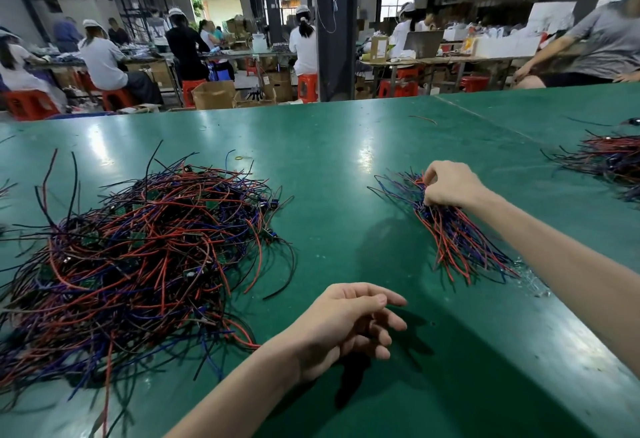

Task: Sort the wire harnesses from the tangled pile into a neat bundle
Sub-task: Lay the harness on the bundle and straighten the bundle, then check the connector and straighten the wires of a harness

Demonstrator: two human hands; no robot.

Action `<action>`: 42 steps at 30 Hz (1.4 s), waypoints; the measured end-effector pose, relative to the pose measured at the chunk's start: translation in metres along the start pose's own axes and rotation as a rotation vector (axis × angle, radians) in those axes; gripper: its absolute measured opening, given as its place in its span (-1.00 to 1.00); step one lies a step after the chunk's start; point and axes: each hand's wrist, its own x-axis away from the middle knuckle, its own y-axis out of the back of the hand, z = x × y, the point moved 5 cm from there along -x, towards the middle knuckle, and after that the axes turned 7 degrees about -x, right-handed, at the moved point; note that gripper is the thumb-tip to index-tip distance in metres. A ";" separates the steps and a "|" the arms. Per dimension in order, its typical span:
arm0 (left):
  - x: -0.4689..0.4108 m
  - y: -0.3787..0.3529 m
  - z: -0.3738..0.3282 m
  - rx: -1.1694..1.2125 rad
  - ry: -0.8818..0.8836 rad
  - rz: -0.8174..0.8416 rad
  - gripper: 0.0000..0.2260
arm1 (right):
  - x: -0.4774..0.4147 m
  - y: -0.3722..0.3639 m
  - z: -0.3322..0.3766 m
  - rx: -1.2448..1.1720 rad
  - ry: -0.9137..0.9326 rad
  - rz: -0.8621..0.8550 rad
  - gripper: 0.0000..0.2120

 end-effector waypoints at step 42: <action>0.100 0.252 -0.117 -1.644 0.713 -0.813 -0.60 | 0.078 -0.110 0.068 0.354 0.470 -0.104 -0.49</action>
